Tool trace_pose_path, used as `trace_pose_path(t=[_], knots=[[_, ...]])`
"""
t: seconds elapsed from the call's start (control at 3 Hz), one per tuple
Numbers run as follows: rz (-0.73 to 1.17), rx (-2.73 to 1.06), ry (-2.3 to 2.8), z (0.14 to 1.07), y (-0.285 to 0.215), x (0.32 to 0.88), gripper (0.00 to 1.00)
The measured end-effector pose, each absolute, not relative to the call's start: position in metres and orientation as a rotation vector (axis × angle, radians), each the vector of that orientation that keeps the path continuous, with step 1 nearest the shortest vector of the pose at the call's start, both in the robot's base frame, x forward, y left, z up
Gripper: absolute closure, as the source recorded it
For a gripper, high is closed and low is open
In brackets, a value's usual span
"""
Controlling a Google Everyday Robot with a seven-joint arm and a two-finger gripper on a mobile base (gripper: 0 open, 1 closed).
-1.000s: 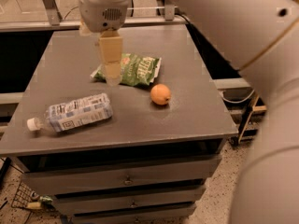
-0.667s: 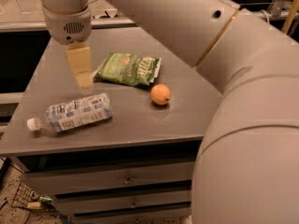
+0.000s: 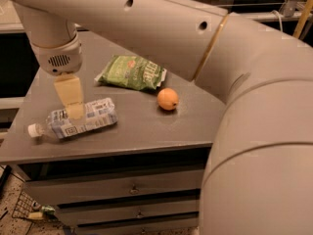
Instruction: Place blue plastic bottle upright
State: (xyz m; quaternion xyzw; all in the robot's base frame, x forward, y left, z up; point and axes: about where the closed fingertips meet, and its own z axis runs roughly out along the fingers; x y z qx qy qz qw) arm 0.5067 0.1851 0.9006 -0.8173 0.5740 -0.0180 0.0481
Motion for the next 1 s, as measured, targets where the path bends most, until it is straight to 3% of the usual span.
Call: trace_pose_path(t=[1.0], knots=[[-0.019,-2.474,1.808,0.868,0.217,0.487,0.00]])
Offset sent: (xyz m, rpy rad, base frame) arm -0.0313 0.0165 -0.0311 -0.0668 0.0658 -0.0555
